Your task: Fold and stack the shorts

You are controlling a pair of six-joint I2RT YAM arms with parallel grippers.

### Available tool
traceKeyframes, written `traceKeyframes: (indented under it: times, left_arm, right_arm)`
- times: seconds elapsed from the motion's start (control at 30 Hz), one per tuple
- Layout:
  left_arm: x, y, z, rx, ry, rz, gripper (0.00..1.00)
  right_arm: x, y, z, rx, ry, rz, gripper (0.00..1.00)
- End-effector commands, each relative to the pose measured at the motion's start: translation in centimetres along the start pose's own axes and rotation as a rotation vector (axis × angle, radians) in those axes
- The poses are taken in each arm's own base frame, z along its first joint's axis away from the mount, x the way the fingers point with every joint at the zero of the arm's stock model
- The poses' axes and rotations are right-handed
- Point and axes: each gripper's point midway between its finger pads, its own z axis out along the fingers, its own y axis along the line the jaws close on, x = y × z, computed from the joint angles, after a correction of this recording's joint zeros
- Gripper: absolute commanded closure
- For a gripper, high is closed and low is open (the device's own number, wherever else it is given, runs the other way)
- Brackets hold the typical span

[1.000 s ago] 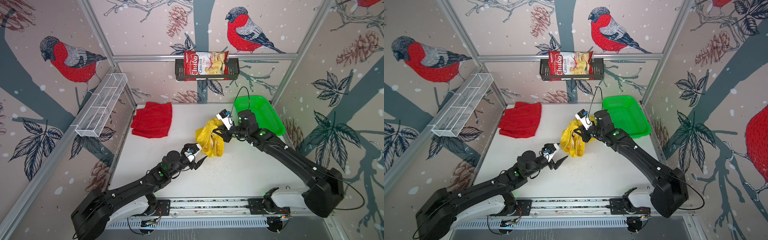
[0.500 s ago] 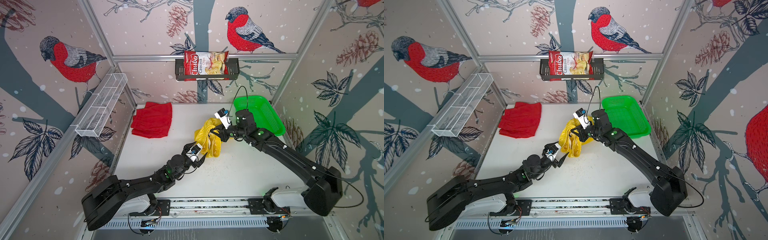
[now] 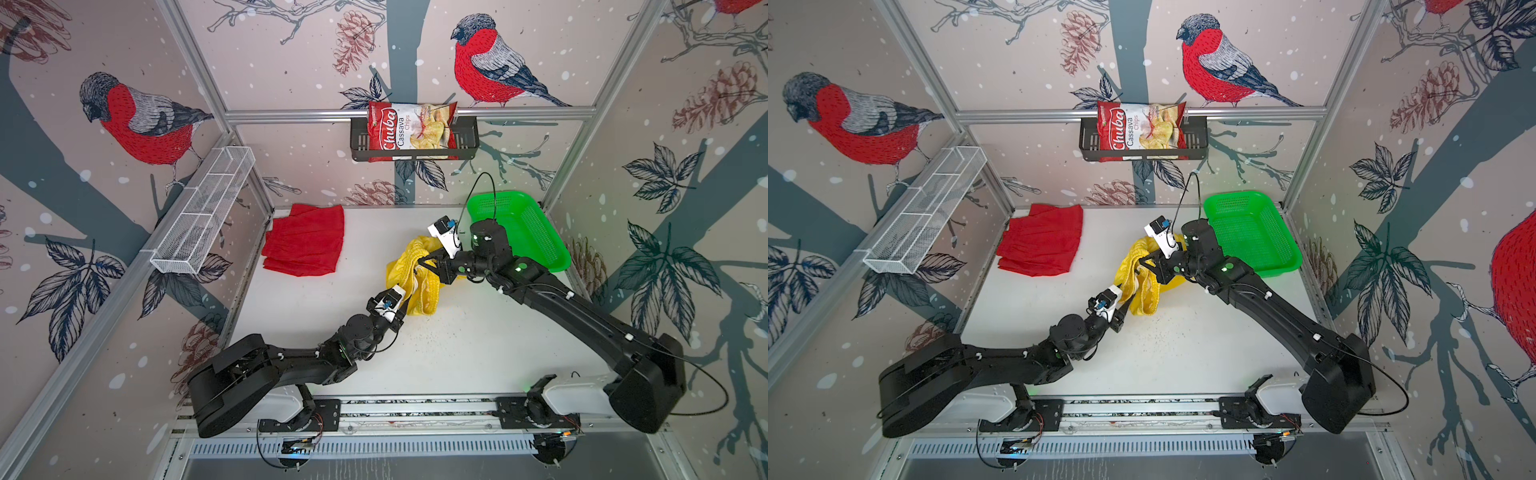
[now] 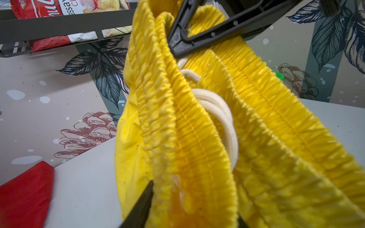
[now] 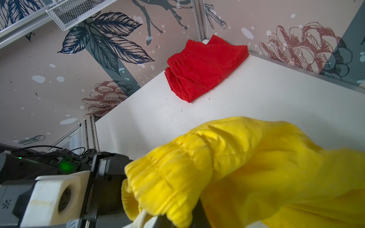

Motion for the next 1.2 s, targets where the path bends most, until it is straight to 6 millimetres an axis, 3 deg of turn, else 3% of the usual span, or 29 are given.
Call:
traceKeyframes:
  times: [0.0, 0.1, 0.2, 0.43, 0.63, 0.73, 0.83, 0.93, 1.03, 1.17]
  left_arm:
    - [-2.2, 0.9, -0.8, -0.037, -0.081, -0.002, 0.76]
    - [-1.9, 1.3, -1.3, -0.044, -0.033, 0.017, 0.92]
    - [-1.6, 1.7, -1.9, -0.044, 0.037, 0.042, 0.99]
    - [-1.9, 3.5, -4.2, -0.066, 0.161, 0.081, 1.0]
    - [-0.5, 2.2, -4.6, 0.047, 0.338, 0.154, 1.0]
    - [-0.5, 1.3, -4.1, 0.1, 0.379, 0.149, 1.0]
    - [-0.3, 0.8, -3.4, 0.115, 0.399, 0.138, 1.0]
    - [-0.4, 0.7, -2.6, 0.101, 0.406, 0.122, 1.0]
    - [-0.3, 1.0, -1.9, 0.066, 0.412, 0.099, 1.0]
    - [0.0, 1.2, -1.5, 0.042, 0.415, 0.081, 1.0]
  right_arm:
    - [-0.6, -0.9, -0.3, 0.047, -0.047, 0.012, 0.99]
    - [0.8, -2.6, -0.3, 0.106, -0.046, 0.045, 0.97]
    - [2.7, -3.7, -0.3, 0.146, -0.047, 0.065, 0.95]
    - [7.5, -3.4, -0.5, 0.178, -0.057, 0.016, 0.92]
    - [11.6, -2.1, 0.3, 0.201, -0.007, -0.055, 0.86]
    - [12.7, -1.7, 0.6, 0.218, -0.009, -0.039, 0.72]
    - [13.1, -1.6, 0.4, 0.249, -0.038, 0.033, 0.47]
    - [13.3, -1.6, -0.4, 0.303, -0.066, 0.111, 0.3]
    - [14.1, -1.7, -1.5, 0.375, -0.084, 0.193, 0.25]
    - [17.7, -1.7, -2.7, 0.481, -0.064, 0.285, 0.19]
